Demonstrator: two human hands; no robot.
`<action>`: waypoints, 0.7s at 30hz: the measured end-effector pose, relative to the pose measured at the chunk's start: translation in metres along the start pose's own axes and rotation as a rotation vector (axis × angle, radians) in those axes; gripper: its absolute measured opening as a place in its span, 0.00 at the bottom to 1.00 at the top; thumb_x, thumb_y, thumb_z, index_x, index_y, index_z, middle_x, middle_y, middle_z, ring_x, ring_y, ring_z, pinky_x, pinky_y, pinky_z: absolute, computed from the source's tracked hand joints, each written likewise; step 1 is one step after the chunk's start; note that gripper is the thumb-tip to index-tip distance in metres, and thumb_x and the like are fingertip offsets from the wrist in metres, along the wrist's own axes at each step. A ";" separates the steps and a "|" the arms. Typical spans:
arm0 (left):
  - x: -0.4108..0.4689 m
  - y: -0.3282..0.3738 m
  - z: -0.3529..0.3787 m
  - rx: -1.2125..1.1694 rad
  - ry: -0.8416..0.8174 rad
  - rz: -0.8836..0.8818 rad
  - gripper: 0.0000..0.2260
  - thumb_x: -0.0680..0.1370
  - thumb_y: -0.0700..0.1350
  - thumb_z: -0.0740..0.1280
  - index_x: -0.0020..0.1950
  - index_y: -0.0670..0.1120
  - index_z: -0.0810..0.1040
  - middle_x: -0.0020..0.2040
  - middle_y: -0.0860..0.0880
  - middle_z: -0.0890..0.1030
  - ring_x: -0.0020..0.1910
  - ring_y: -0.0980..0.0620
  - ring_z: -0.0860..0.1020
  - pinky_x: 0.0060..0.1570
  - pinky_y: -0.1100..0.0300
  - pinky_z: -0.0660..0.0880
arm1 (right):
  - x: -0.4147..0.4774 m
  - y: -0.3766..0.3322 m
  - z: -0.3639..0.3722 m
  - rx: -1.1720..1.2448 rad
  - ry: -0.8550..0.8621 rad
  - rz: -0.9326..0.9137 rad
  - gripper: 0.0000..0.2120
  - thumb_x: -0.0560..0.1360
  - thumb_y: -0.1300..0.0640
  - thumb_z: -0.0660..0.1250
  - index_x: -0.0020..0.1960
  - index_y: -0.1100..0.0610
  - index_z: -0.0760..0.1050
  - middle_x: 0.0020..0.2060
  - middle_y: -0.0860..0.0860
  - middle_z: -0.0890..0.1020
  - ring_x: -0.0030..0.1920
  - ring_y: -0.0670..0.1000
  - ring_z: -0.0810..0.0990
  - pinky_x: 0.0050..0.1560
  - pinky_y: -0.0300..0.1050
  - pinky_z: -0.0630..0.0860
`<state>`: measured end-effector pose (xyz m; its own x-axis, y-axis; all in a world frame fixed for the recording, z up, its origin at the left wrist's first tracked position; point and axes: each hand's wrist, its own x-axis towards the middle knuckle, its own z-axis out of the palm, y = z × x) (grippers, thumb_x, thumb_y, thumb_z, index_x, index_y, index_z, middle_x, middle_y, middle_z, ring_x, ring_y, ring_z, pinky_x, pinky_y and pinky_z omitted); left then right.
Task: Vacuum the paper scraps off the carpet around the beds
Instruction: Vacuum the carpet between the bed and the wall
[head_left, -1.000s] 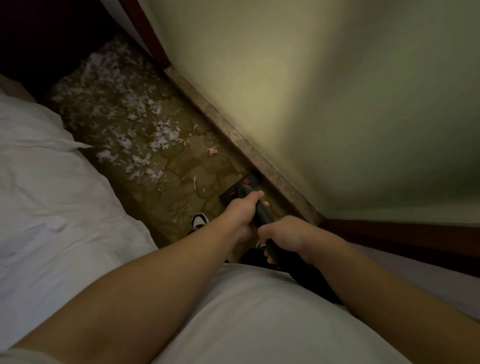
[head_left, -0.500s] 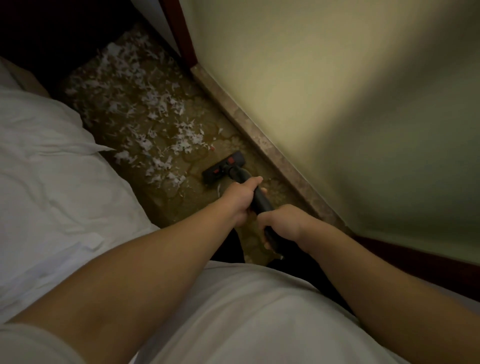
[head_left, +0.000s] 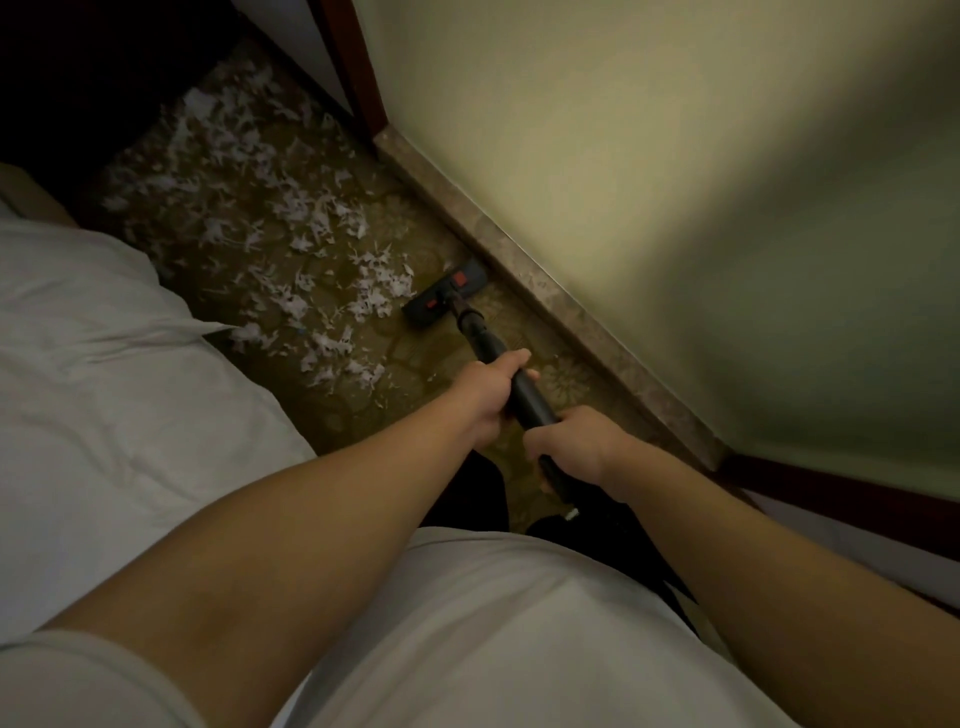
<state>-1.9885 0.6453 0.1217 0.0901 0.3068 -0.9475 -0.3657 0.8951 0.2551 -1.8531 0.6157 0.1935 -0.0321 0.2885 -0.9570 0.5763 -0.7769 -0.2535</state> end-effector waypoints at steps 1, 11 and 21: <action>0.000 -0.002 0.002 0.008 0.005 -0.003 0.16 0.80 0.46 0.70 0.64 0.43 0.69 0.49 0.43 0.82 0.51 0.44 0.81 0.61 0.41 0.77 | 0.000 0.003 0.000 0.024 0.000 0.005 0.08 0.71 0.59 0.73 0.46 0.63 0.82 0.31 0.54 0.84 0.28 0.52 0.82 0.31 0.42 0.80; -0.018 -0.071 0.073 0.159 0.035 -0.024 0.17 0.81 0.47 0.69 0.65 0.44 0.67 0.49 0.44 0.82 0.49 0.44 0.80 0.55 0.43 0.78 | -0.017 0.099 -0.032 0.177 0.008 0.008 0.13 0.69 0.57 0.73 0.49 0.64 0.84 0.39 0.60 0.88 0.42 0.63 0.87 0.46 0.55 0.84; -0.043 -0.197 0.200 0.204 -0.010 -0.088 0.11 0.81 0.47 0.69 0.56 0.43 0.71 0.52 0.43 0.80 0.52 0.42 0.79 0.57 0.43 0.76 | -0.058 0.257 -0.123 0.267 -0.029 0.017 0.10 0.73 0.59 0.72 0.52 0.64 0.81 0.37 0.59 0.84 0.35 0.57 0.84 0.35 0.45 0.80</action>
<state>-1.7355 0.5207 0.1504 0.1228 0.2270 -0.9661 -0.1610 0.9651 0.2063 -1.6027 0.4677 0.2015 -0.0503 0.2610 -0.9640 0.3410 -0.9027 -0.2622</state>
